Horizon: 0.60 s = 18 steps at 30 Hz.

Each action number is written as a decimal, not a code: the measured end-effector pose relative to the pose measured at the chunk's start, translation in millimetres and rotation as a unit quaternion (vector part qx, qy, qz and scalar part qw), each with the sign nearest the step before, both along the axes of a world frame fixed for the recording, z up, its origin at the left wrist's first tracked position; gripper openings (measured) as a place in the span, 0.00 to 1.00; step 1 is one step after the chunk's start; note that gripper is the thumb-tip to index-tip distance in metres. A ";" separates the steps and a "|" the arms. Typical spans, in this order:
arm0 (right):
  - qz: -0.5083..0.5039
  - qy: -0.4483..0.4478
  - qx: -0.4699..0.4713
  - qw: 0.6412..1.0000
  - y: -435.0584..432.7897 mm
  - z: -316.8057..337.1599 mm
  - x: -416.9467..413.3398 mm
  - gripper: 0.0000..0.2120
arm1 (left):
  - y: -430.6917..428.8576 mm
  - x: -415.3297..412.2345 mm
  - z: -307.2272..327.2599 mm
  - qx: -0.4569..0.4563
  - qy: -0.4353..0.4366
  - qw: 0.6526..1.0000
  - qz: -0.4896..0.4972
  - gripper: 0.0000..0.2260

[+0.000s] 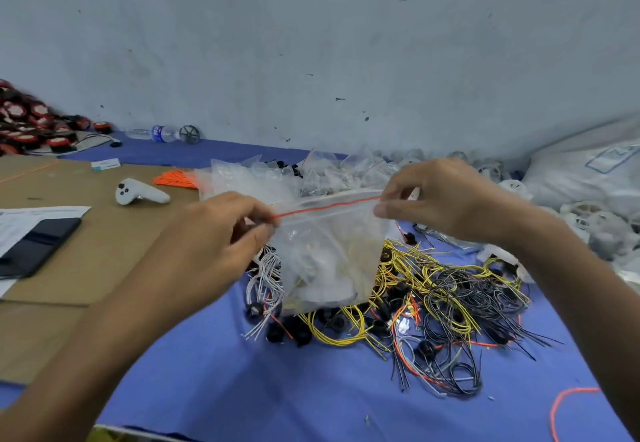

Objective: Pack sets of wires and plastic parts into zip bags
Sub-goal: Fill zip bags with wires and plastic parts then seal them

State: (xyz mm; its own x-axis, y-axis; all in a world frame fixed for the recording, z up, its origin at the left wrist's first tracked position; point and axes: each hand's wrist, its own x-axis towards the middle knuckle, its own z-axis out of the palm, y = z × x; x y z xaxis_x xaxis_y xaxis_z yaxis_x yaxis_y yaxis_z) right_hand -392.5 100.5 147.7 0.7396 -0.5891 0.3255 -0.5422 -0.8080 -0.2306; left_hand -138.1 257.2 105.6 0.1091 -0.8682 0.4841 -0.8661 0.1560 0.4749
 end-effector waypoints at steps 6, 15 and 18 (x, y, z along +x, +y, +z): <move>-0.031 -0.060 0.021 0.998 -2.1 5.3 -23.5 0.17 | -30.0 0.9 5.8 -0.014 0.056 0.998 -0.033 0.01; -0.075 0.105 0.065 0.990 -13.4 -23.2 -37.2 0.16 | -60.2 -16.4 -34.9 0.063 0.159 0.982 -0.083 0.04; -0.078 0.100 0.060 0.990 -16.0 -16.2 -37.5 0.13 | -64.4 -13.5 -35.6 0.045 0.188 0.977 -0.085 0.07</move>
